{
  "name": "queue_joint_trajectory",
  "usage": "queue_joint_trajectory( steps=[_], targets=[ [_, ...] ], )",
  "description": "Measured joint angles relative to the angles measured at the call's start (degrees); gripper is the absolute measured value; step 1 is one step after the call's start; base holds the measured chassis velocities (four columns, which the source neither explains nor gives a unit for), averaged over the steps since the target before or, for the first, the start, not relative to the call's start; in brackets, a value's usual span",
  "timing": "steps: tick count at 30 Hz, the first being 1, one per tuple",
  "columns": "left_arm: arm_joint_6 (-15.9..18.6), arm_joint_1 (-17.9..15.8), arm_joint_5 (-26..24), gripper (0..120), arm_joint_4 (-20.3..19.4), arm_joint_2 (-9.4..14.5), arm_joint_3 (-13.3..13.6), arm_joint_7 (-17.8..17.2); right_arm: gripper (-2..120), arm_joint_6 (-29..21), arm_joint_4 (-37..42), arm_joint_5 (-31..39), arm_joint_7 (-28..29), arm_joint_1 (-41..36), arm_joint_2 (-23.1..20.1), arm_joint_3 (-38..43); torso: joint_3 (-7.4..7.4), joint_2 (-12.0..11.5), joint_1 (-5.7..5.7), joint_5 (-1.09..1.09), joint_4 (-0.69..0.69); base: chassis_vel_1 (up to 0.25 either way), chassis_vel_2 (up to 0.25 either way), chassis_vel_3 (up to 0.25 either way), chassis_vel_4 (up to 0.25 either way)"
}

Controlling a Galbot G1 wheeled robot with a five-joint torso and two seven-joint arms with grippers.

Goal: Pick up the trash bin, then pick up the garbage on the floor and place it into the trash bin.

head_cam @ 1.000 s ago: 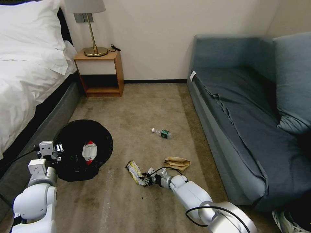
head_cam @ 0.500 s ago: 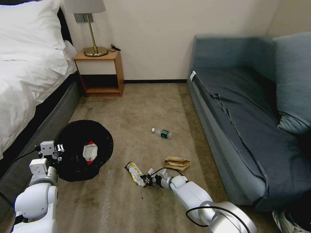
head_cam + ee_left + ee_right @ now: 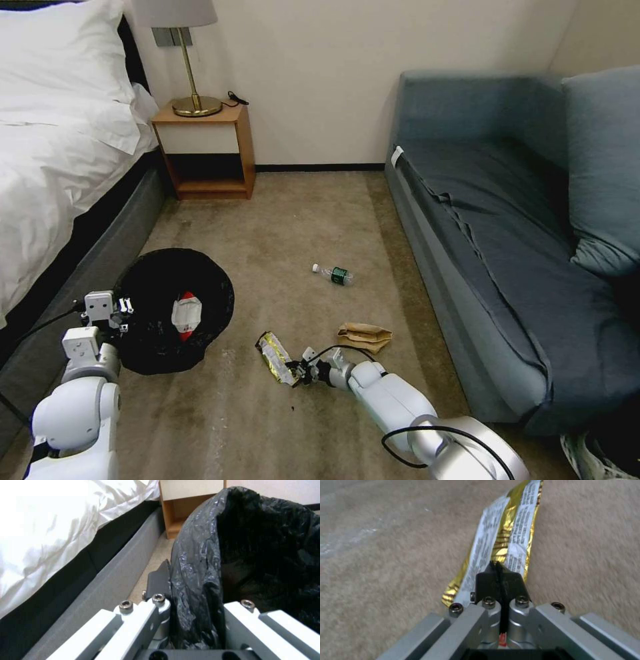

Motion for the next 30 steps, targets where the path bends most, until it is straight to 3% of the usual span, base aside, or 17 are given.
queue_joint_trajectory(
  steps=[23, 28, 30],
  targets=[
    [0.5, -2.0, -0.2, 5, 1.5, 0.8, 0.6, -0.3, 0, 0.2, 3.7, 0.9, -0.5, -0.8, -2.3, -0.7, 0.0, 0.0, 0.0, 0.0, -0.01, 0.0, 0.0, 0.0, 0.0],
    [0.5, -2.2, -0.1, 5, 1.9, 0.7, 0.7, -0.3, 17, 0.2, 3.2, 0.4, -0.2, -0.8, -1.8, -0.9, 0.0, 0.0, 0.0, 0.0, 0.0, 0.0, 0.0, 0.0, 0.0],
    [0.5, -2.4, -0.1, 5, 2.1, 0.7, 0.7, -0.3, 29, 0.2, 2.9, 0.3, 0.0, -0.8, -1.6, -1.0, -0.01, 0.0, 0.0, 0.0, 0.0, 0.0, 0.0, 0.0, 0.0]
  ],
)
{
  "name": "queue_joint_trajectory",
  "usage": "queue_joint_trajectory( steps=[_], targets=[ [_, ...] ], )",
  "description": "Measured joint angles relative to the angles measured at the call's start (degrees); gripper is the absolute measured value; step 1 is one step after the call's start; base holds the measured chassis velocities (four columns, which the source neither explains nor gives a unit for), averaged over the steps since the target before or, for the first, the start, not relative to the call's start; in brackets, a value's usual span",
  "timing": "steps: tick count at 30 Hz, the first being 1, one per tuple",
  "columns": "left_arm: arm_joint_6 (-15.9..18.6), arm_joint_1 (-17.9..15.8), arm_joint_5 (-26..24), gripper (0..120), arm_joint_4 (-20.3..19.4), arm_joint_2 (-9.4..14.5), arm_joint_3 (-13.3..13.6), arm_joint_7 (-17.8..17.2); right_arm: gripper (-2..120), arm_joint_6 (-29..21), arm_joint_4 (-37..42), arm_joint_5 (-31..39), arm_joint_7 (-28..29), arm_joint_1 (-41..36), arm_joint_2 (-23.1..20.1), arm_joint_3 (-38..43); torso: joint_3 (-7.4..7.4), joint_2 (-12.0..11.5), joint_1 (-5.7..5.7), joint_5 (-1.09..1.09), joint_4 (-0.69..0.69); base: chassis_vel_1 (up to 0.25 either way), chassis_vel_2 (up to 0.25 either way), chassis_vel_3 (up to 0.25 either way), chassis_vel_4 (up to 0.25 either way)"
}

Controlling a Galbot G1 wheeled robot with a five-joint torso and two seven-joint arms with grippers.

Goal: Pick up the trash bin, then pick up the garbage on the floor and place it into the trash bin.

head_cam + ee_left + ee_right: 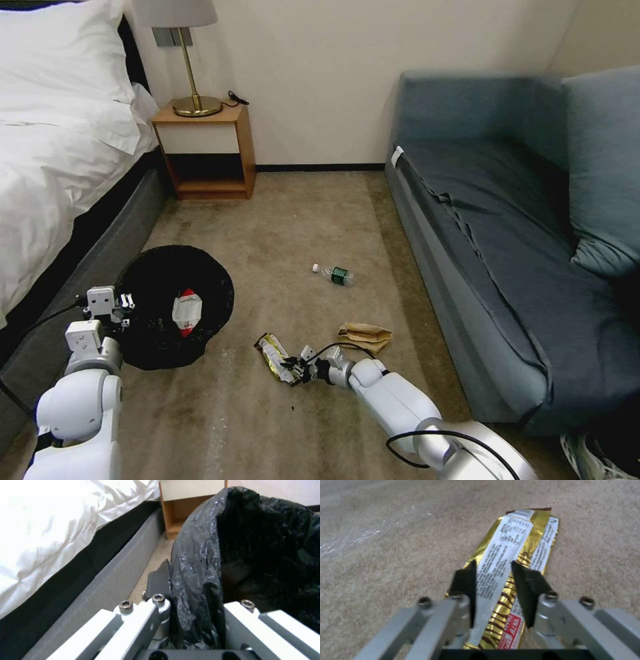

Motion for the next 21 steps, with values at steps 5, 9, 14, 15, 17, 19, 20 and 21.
queue_joint_trajectory(
  steps=[5, 9, 14, 15, 17, 19, 20, 21],
  targets=[
    [0.0, -0.1, 0.0, 5, 0.1, 0.1, 0.0, 0.0, 45, 0.0, -0.6, -0.3, 0.1, 0.1, 0.5, -0.1, 0.0, 0.0, 0.0, 0.0, 0.0, 0.0, 0.0, 0.0, 0.0],
    [0.0, -0.1, 0.0, 5, 0.1, 0.1, -0.1, 0.0, 61, 0.0, -1.1, -0.7, 0.2, 0.1, 0.9, -0.1, 0.0, 0.0, 0.0, 0.0, 0.0, 0.0, 0.0, 0.0, 0.0],
    [0.0, 0.1, 0.0, 5, 0.1, 0.1, -0.2, 0.1, 80, 0.3, -1.7, -1.4, 0.8, 0.0, 1.5, 0.2, 0.0, 0.0, 0.0, 0.0, 0.0, 0.0, 0.0, 0.0, 0.0],
    [0.0, 0.2, -0.1, 5, 0.1, 0.1, -0.2, 0.1, 85, 0.5, -2.0, -1.7, 1.1, -0.1, 1.6, 0.4, 0.0, 0.0, 0.0, 0.0, 0.01, 0.0, 0.0, 0.0, 0.0],
    [0.0, 0.3, -0.1, 5, 0.1, 0.2, -0.2, 0.2, 90, 0.6, -2.3, -2.0, 1.2, -0.2, 1.6, 0.6, 0.0, 0.0, 0.0, 0.0, 0.0, 0.0, 0.0, 0.0, 0.0],
    [0.0, 0.4, -0.2, 5, 0.1, 0.2, -0.2, 0.2, 97, 0.7, -2.8, -2.5, 1.4, -0.2, 1.6, 1.0, 0.0, 0.0, 0.0, 0.0, 0.0, 0.0, 0.0, 0.0, 0.0],
    [0.0, 0.5, -0.2, 5, 0.0, 0.3, -0.2, 0.2, 99, 0.8, -3.2, -2.8, 1.7, -0.2, 1.6, 1.3, 0.0, 0.0, 0.0, 0.0, 0.0, 0.0, 0.0, 0.0, 0.0],
    [0.0, 0.5, -0.2, 5, 0.0, 0.3, -0.2, 0.2, 99, 0.8, -3.2, -2.8, 1.7, -0.2, 1.6, 1.3, 0.0, 0.0, 0.0, 0.0, 0.0, 0.0, 0.0, 0.0, 0.0]
  ],
)
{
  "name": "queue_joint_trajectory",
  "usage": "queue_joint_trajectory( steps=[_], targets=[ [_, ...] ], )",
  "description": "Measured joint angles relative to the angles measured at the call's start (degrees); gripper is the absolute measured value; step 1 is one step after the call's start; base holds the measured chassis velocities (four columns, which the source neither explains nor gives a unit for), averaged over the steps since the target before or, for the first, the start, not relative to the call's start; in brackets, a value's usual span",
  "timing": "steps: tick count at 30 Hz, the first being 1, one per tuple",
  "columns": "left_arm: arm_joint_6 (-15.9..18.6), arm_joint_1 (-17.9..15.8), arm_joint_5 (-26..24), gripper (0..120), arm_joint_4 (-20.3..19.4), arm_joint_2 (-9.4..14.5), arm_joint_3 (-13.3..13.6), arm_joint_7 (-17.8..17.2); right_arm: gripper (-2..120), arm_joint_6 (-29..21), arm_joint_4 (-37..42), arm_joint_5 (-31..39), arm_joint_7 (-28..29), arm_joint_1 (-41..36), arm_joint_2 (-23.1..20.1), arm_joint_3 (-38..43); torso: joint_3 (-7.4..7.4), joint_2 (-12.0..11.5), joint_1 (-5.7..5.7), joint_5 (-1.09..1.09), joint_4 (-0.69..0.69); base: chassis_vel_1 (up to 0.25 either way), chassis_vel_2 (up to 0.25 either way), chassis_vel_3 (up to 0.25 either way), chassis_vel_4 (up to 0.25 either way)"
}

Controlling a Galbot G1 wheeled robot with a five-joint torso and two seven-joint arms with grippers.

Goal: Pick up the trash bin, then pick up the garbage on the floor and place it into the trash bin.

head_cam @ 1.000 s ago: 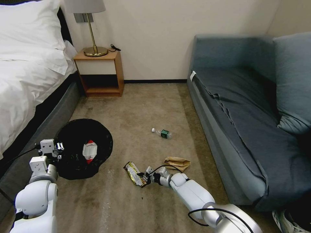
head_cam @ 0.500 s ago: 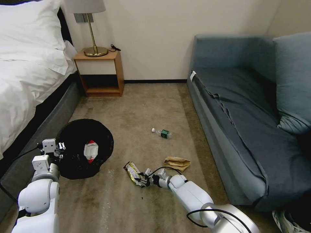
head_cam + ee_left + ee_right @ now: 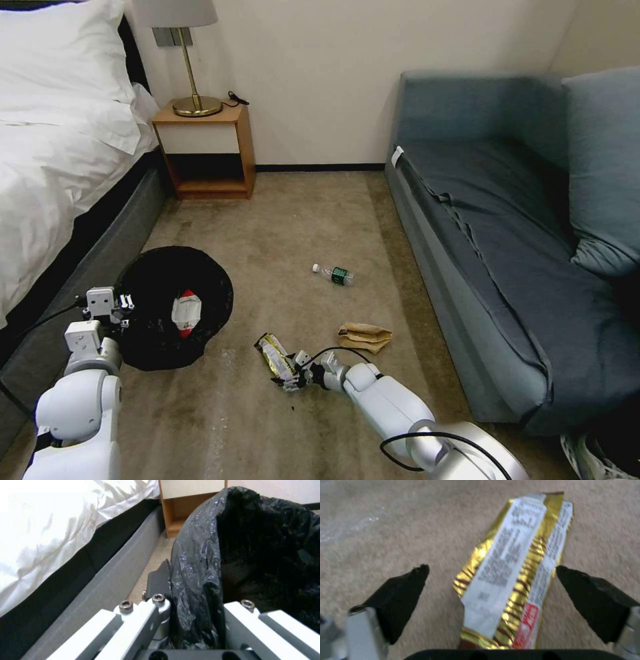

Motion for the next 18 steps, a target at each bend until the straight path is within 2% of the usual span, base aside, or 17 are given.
queue_joint_trajectory(
  steps=[13, 18],
  targets=[
    [-0.4, 1.4, -1.0, 5, -1.3, 0.3, -0.7, 0.1, 100, 0.7, -1.5, -1.8, 1.1, -0.3, 0.0, 1.4, 0.0, 0.0, 0.0, 0.0, 0.0, 0.0, 0.0, 0.0, 0.0],
    [-0.5, 1.8, -1.1, 5, -1.6, 0.1, -0.7, 0.2, 97, 0.7, -1.5, -1.8, 1.0, -0.5, 0.0, 1.4, 0.0, 0.0, 0.0, 0.0, 0.0, 0.0, 0.0, 0.0, 0.0]
  ],
)
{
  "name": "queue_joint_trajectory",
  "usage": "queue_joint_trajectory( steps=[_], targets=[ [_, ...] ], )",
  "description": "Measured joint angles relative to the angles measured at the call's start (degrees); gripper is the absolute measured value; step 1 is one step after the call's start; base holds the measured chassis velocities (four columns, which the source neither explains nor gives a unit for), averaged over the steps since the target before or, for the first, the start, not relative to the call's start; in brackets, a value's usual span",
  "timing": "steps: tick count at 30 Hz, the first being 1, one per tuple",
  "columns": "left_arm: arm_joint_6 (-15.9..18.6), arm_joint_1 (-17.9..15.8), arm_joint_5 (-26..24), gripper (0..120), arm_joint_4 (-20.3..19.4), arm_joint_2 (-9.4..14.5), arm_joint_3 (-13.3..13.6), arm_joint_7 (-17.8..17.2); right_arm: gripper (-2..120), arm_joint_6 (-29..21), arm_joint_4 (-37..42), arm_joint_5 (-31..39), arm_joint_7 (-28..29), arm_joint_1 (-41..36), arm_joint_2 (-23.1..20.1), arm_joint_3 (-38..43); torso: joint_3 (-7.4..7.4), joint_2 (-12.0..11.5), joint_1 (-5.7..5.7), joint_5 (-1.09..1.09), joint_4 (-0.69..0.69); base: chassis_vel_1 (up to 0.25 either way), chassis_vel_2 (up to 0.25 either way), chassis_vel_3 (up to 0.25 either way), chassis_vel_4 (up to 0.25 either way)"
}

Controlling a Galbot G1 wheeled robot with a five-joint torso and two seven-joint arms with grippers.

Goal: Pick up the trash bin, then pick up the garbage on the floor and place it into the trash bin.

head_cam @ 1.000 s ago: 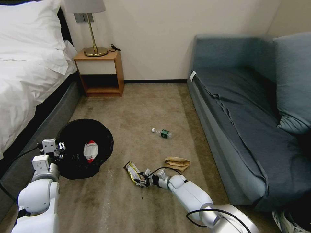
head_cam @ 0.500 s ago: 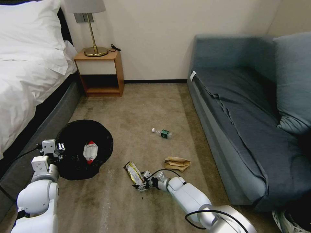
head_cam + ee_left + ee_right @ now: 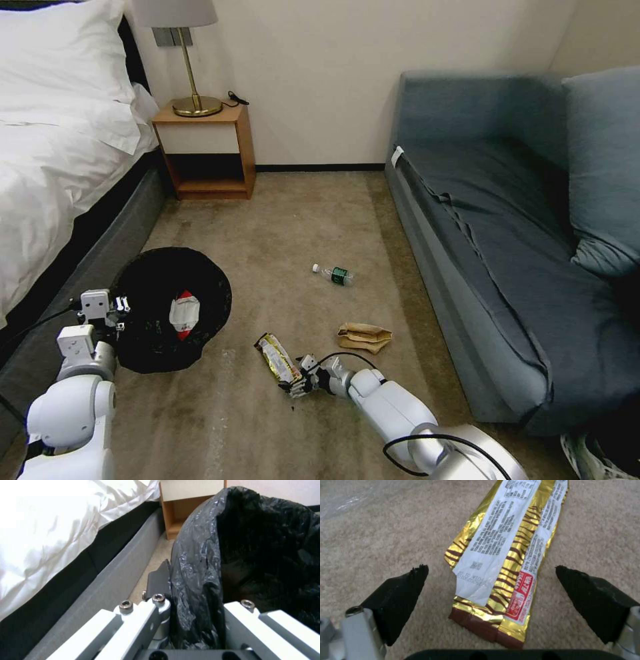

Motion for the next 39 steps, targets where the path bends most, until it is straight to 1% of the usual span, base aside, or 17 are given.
queue_joint_trajectory(
  steps=[3, 4, 5, 6, 9, 10, 12, 16, 18, 20, 22, 23, 24, 25, 28, 29, 39],
  targets=[
    [-0.1, 0.2, 0.0, 5, -0.2, -0.2, 0.0, 0.0, 88, 0.0, -0.2, -0.1, -0.3, -0.2, 0.0, 0.3, 0.0, 0.0, 0.0, 0.0, 0.0, 0.0, 0.0, 0.0, 0.0],
    [-0.1, 0.2, 0.0, 5, -0.2, -0.2, 0.0, 0.0, 88, 0.0, -0.2, -0.1, -0.3, -0.2, 0.0, 0.3, 0.0, 0.0, 0.0, 0.0, 0.0, 0.0, 0.0, 0.0, 0.0],
    [-0.1, 0.3, 0.0, 5, -0.3, -0.2, 0.0, 0.0, 82, 0.0, -0.2, -0.1, -0.4, -0.3, 0.0, 0.4, 0.0, 0.0, 0.0, 0.0, 0.0, 0.0, 0.0, 0.0, 0.0],
    [-0.1, 0.3, 0.0, 5, -0.3, -0.2, 0.0, 0.0, 82, 0.0, -0.2, -0.1, -0.4, -0.3, 0.0, 0.4, 0.0, 0.0, 0.0, 0.0, 0.0, 0.0, 0.0, 0.0, 0.0],
    [-0.1, 0.3, 0.1, 5, -0.5, -0.3, 0.1, 0.0, 69, 0.1, -0.4, 0.0, -0.8, -0.4, 0.0, 0.6, 0.0, 0.0, 0.0, 0.0, -0.01, 0.0, 0.0, 0.0, 0.0],
    [-0.1, 0.3, 0.1, 5, -0.5, -0.3, 0.1, 0.0, 69, 0.1, -0.4, 0.0, -0.8, -0.4, 0.0, 0.6, 0.0, 0.0, 0.0, 0.0, -0.01, 0.0, 0.0, 0.0, 0.0],
    [-0.1, 0.3, 0.1, 5, -0.6, -0.4, 0.2, 0.0, 55, 0.3, -0.5, 0.0, -1.1, -0.4, 0.0, 0.7, 0.0, 0.0, 0.0, 0.0, -0.01, 0.0, 0.0, 0.0, 0.0],
    [-0.1, 0.2, 0.2, 5, -0.7, -0.5, 0.2, 0.0, 48, 0.3, -0.6, 0.1, -1.3, -0.3, 0.0, 0.7, 0.0, 0.0, 0.0, 0.0, -0.01, 0.0, 0.0, 0.0, 0.0],
    [-0.1, 0.2, 0.3, 5, -0.7, -0.6, 0.3, -0.1, 35, 0.4, -0.6, 0.1, -1.5, -0.2, 0.0, 0.7, 0.0, 0.0, 0.0, 0.0, 0.0, 0.0, 0.0, 0.0, 0.0],
    [-0.1, 0.2, 0.3, 5, -0.7, -0.7, 0.3, -0.1, 31, 0.4, -0.6, 0.1, -1.6, -0.1, 0.0, 0.7, 0.0, 0.0, 0.0, 0.0, 0.0, 0.0, 0.0, 0.0, 0.0],
    [0.0, 0.2, 0.4, 5, -1.0, -1.0, 0.4, -0.1, 20, 0.5, -0.6, 0.1, -1.9, -0.1, 0.0, 0.5, 0.0, 0.0, 0.0, 0.0, 0.0, 0.0, 0.0, 0.0, 0.0],
    [0.0, 0.2, 0.4, 5, -1.0, -1.0, 0.4, -0.1, 20, 0.5, -0.6, 0.1, -1.9, -0.1, 0.0, 0.5, 0.0, 0.0, 0.0, 0.0, 0.0, 0.0, 0.0, 0.0, 0.0],
    [0.0, 0.2, 0.4, 5, -1.0, -1.1, 0.4, -0.1, 12, 0.6, -0.5, 0.1, -2.1, -0.2, 0.0, 0.4, 0.0, 0.0, 0.0, 0.0, 0.0, 0.0, 0.0, 0.0, 0.0],
    [0.0, 0.2, 0.4, 5, -1.0, -1.1, 0.4, -0.1, 12, 0.6, -0.5, 0.1, -2.1, -0.2, 0.0, 0.4, 0.0, 0.0, 0.0, 0.0, 0.0, 0.0, 0.0, 0.0, 0.0],
    [0.0, 0.3, 0.5, 5, -1.1, -1.3, 0.4, -0.1, 2, 0.7, -0.2, 0.1, -2.2, -0.4, 0.0, 0.2, 0.0, 0.0, 0.0, 0.0, 0.0, 0.0, 0.0, 0.0, 0.0],
    [0.1, 0.5, 0.5, 5, -1.2, -1.5, 0.4, -0.1, 0, 0.7, 0.1, 0.1, -2.2, -0.6, 0.0, 0.1, 0.01, 0.0, 0.0, 0.0, 0.0, 0.0, 0.0, 0.0, 0.0],
    [0.1, 1.4, 0.7, 5, -1.8, -1.6, 0.4, -0.2, 0, 1.5, 2.5, 0.1, -2.4, -1.0, 0.0, 0.1, 0.0, 0.0, 0.0, 0.0, 0.0, 0.0, 0.0, 0.0, 0.0]
  ],
)
